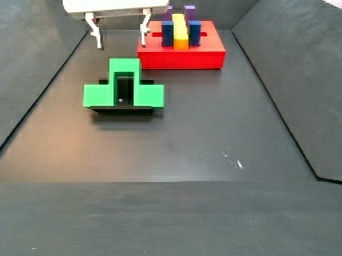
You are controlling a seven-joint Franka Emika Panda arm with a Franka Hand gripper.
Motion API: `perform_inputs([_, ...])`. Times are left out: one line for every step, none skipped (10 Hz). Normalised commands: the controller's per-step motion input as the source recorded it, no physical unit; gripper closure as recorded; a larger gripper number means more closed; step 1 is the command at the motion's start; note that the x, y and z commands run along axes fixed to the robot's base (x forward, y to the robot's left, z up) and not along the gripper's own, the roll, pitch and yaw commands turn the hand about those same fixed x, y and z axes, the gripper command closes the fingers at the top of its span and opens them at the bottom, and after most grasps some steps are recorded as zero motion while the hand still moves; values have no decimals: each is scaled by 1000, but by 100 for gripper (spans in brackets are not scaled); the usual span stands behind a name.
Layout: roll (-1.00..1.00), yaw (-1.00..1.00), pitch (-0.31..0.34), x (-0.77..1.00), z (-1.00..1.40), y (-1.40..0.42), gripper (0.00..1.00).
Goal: Pick up the green object. Move up. Place the green object on the fixture. Regrasp the green object. Move to above the board. Insert the green object.
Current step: Regrasp the green object.
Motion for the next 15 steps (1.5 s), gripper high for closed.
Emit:
perform_inputs([94, -157, 131, 103, -237, 54, 0])
perform_inputs([83, -129, 86, 40, -286, 26, 0])
perform_inputs([71, -109, 63, 0, -286, 11, 0])
perform_inputs([63, -100, 51, 0, -297, 11, 0])
perform_inputs([57, -91, 43, 0, -314, 9, 0])
perform_inputs([83, -46, 74, 0, -289, 60, 0])
perform_inputs([89, -29, 89, 6, -271, 83, 0])
perform_inputs([69, -34, 103, 23, -240, 89, 0])
perform_inputs([40, -20, 123, 51, -206, 140, 0])
perform_inputs([43, -3, 126, 69, -200, 143, 0])
perform_inputs([34, 0, 183, 129, -134, 160, 0])
perform_inputs([20, 0, 174, 91, -97, 146, 0])
perform_inputs([0, -6, 154, 77, -51, 111, 0])
perform_inputs([0, 0, -11, 0, 0, 0, 0])
perform_inputs([46, 0, -23, -34, 0, 0, 0])
